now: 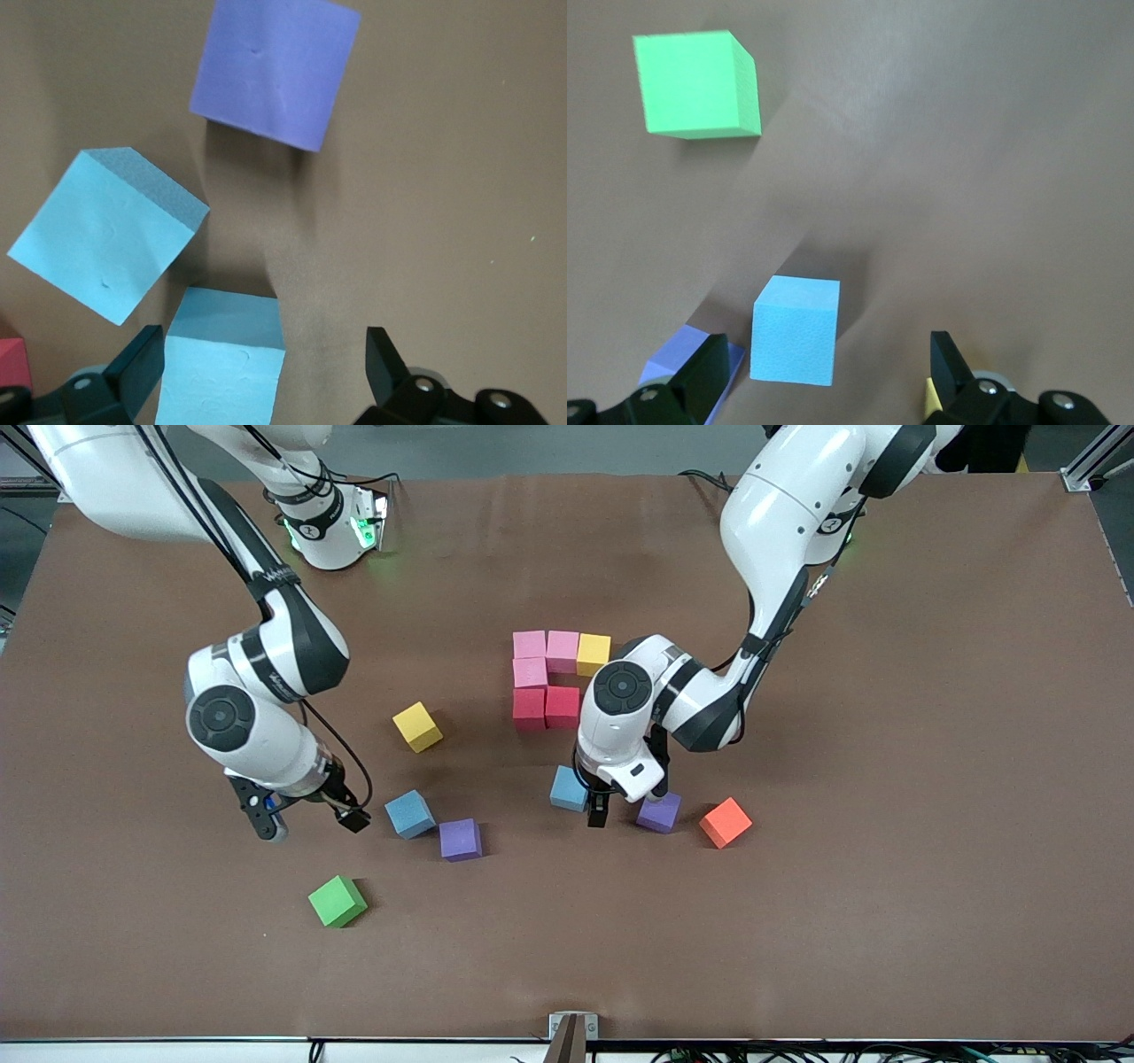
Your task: Arrange 11 blocks into digit 3
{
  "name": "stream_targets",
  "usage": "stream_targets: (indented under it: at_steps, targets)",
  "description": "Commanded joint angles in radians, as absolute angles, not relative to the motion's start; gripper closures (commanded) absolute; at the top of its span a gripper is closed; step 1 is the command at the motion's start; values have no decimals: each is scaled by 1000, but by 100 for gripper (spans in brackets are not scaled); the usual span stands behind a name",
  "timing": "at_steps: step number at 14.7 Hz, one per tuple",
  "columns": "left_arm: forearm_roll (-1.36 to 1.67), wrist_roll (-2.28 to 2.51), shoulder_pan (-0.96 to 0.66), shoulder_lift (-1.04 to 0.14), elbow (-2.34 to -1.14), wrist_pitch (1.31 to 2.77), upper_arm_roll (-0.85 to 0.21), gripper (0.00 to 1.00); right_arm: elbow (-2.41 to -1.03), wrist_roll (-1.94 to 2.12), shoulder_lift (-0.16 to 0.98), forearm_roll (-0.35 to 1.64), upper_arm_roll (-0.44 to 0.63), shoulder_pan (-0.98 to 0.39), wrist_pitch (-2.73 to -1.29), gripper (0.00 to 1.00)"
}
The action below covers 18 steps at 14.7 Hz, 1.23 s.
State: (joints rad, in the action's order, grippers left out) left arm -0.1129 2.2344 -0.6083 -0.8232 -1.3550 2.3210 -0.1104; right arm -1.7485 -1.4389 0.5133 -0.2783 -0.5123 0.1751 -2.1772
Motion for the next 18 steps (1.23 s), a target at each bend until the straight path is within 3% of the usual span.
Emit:
stream_targets:
  at_steps: [1,6,13,18]
  targets:
    - [-135,2203,-637,-854,-1301,2315,-100,0,-1707,-1532,566,-317,-509,146,-2174,0]
    - [-133,2161,-664,-879,-1302,2313,-97,0,-1672,-1698,647,-489,-509,94,-2174,0]
    - [-133,2158,-672,-908,-1301,2362,-95,0,-1651,-1718,695,-497,-508,68,-2175,0]
    - [-132,2161,-673,-923,-1302,2364,-97,0,-1635,-1732,704,-495,-416,-14,-2207,0]
